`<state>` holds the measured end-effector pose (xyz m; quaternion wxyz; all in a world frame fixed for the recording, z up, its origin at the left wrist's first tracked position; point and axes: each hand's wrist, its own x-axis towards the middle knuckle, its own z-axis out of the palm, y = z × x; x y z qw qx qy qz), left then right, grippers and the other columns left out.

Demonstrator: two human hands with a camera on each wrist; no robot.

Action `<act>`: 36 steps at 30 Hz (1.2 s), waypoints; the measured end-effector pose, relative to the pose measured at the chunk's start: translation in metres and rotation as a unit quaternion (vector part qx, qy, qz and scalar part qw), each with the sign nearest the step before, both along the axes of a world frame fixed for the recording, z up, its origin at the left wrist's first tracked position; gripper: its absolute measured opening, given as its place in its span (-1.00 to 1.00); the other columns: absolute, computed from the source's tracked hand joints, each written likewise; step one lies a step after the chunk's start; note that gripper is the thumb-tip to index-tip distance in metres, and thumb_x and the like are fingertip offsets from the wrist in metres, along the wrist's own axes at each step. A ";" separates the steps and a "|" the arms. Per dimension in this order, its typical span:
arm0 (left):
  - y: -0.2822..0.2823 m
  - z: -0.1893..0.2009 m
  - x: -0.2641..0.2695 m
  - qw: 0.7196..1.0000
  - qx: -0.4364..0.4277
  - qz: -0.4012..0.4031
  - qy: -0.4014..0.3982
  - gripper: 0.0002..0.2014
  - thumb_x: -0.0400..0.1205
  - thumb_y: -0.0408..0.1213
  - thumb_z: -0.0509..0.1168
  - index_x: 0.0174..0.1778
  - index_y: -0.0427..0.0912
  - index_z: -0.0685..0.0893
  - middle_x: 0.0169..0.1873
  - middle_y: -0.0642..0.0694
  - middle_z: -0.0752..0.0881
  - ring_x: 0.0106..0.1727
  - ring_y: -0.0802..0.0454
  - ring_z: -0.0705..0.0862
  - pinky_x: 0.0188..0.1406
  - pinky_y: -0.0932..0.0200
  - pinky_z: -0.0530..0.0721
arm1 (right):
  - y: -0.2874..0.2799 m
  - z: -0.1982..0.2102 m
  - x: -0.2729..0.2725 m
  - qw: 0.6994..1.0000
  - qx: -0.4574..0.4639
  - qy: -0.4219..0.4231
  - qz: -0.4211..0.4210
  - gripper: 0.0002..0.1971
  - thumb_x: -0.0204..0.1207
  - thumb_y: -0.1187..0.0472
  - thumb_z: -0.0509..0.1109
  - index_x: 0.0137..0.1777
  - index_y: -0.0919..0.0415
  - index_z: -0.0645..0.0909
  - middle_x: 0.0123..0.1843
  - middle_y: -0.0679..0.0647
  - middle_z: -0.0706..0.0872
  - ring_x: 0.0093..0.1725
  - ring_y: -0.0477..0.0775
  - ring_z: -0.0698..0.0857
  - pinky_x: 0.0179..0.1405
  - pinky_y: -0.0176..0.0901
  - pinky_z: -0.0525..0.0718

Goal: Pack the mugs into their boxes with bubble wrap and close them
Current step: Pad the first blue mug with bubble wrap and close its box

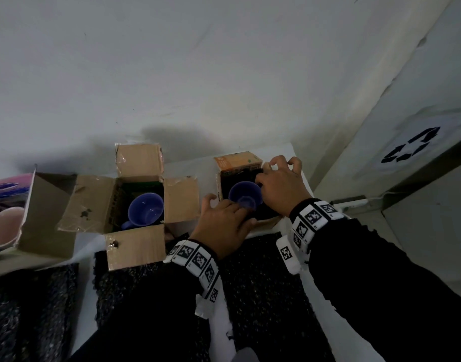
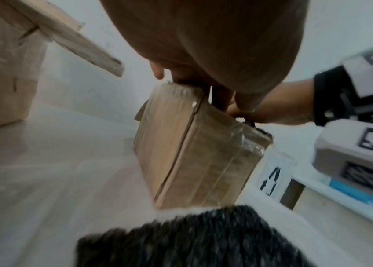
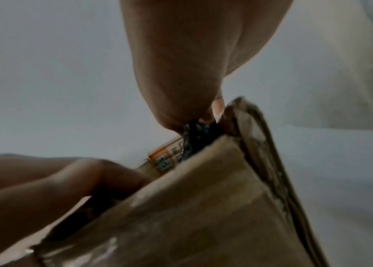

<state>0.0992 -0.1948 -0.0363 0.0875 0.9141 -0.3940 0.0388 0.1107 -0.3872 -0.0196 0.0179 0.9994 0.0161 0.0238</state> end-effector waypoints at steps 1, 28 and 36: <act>-0.002 0.006 0.005 1.000 -0.016 0.010 -0.005 -0.61 0.69 0.06 -0.04 0.08 0.08 0.69 -0.02 0.14 0.75 0.07 0.05 0.67 0.29 -0.18 0.22 | 0.000 0.004 -0.005 1.000 0.014 -0.024 -0.007 -0.87 0.47 0.14 0.28 -0.06 0.01 0.65 0.03 -0.07 0.69 0.32 0.14 0.45 0.18 0.15 0.13; -0.050 0.014 0.082 0.971 0.202 -0.113 -0.067 -0.57 0.61 -0.12 0.14 0.43 0.02 0.46 0.25 0.08 0.64 0.37 -0.07 0.40 0.41 -0.29 0.02 | -0.001 -0.027 -0.082 0.994 0.049 -0.091 0.042 -0.71 0.68 -0.02 0.06 -0.09 -0.02 0.61 0.02 -0.14 0.69 0.44 0.21 0.48 0.44 0.32 0.21; -0.046 0.012 0.083 0.979 0.157 -0.118 -0.060 -0.63 0.58 -0.17 0.19 0.32 0.02 0.59 0.15 0.08 0.69 0.29 -0.05 0.50 0.43 -0.28 0.01 | 0.008 -0.016 -0.080 0.993 0.057 -0.094 0.035 -0.78 0.59 0.02 0.14 -0.10 0.00 0.62 0.04 -0.11 0.69 0.41 0.16 0.51 0.48 0.36 0.18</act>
